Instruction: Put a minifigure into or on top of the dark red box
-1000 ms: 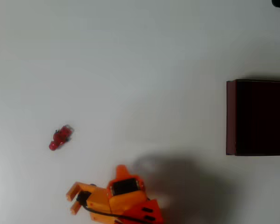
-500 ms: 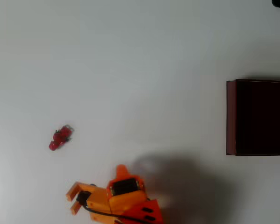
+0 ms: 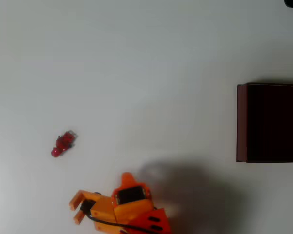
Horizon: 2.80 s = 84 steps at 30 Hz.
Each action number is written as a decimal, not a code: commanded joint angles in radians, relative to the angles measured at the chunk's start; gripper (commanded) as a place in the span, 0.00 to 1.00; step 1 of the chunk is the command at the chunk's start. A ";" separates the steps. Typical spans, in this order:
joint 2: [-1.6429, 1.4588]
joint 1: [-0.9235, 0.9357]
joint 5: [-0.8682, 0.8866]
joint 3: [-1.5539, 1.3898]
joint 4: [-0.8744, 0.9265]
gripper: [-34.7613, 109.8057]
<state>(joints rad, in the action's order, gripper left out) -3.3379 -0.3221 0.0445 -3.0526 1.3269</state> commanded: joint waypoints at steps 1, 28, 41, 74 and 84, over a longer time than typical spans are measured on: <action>-0.011 -0.017 -0.005 0.048 0.020 0.25; -0.014 0.037 1.215 0.347 0.156 0.36; -0.015 -0.104 1.925 0.253 0.222 0.36; 0.696 -0.253 2.433 0.604 0.198 0.38; 0.834 -0.324 2.553 0.607 0.117 0.38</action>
<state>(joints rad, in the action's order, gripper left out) -2.5265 -0.6151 2.5617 -2.4804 1.4603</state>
